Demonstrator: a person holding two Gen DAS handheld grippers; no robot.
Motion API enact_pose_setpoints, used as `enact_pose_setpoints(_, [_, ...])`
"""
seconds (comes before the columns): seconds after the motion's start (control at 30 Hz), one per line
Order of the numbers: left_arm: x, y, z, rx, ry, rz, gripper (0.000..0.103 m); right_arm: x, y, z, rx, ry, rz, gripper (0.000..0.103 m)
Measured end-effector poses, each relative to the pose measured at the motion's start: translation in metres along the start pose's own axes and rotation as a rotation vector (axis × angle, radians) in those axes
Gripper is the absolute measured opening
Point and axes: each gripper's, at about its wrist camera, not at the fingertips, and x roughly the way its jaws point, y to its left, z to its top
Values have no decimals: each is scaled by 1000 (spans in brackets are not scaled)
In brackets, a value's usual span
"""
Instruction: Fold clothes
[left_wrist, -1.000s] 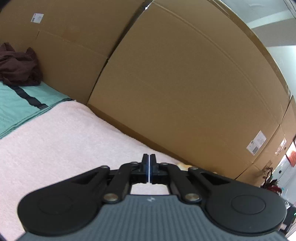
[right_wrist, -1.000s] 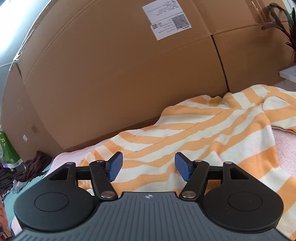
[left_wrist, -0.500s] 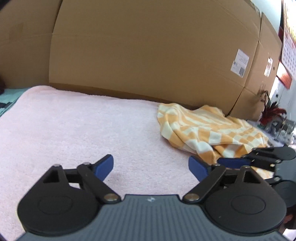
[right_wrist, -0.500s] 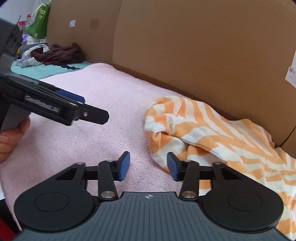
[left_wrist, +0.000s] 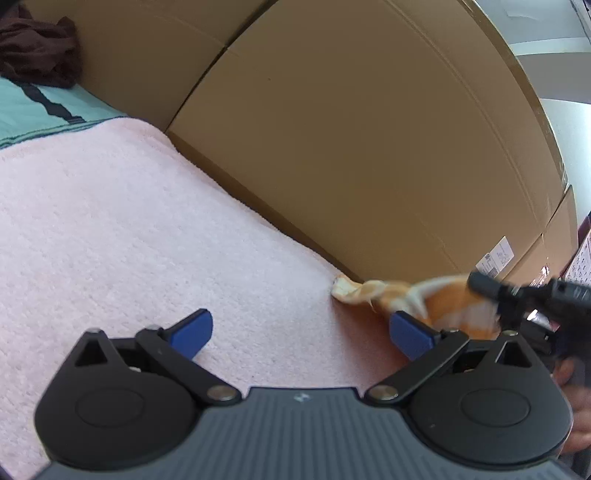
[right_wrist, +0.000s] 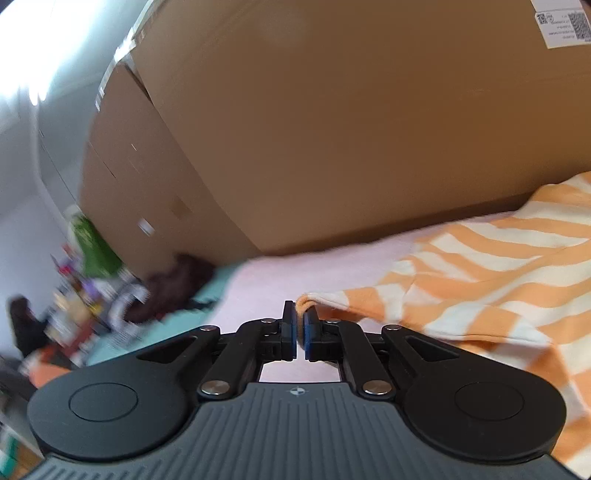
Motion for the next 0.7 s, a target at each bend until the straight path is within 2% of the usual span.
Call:
enact_pose_setpoints(0.17, [-2,3,1,-31,4,11,102,5,8,9,232,-75,330,6])
enact_pose_setpoints(0.23, [-4,3,0,-25,-5,15,102,15,6,6,309,-84,407,17])
enact_pose_setpoints(0.27, [-5,3,0,-28,-6,16,102,17,5,3,305,-87,361,20])
enact_pose_setpoints(0.3, [-6,4,-1,-33,-6,17,102,17,4,-3,275,-88,281,35])
enact_pose_setpoints(0.37, [-9,7,-1,-45,-5,13,102,15,2,-15,215,-85,137,37])
enact_pose_setpoints(0.5, [-10,8,-2,-56,-12,3,102,-15,-5,-52,86,-27,29,39])
enact_pose_setpoints(0.57, [-9,7,-2,-55,-11,7,102,-28,1,-73,-17,-23,-73,41])
enact_pose_setpoints(0.6, [-8,7,-2,-54,-9,9,102,-33,5,-82,-85,-10,-133,46])
enact_pose_setpoints(0.63, [-7,6,-2,-51,-6,12,102,-38,10,-90,-153,4,-189,56])
enact_pose_setpoints(0.7, [-6,5,-1,-43,2,13,102,-37,20,-101,-291,44,-273,62])
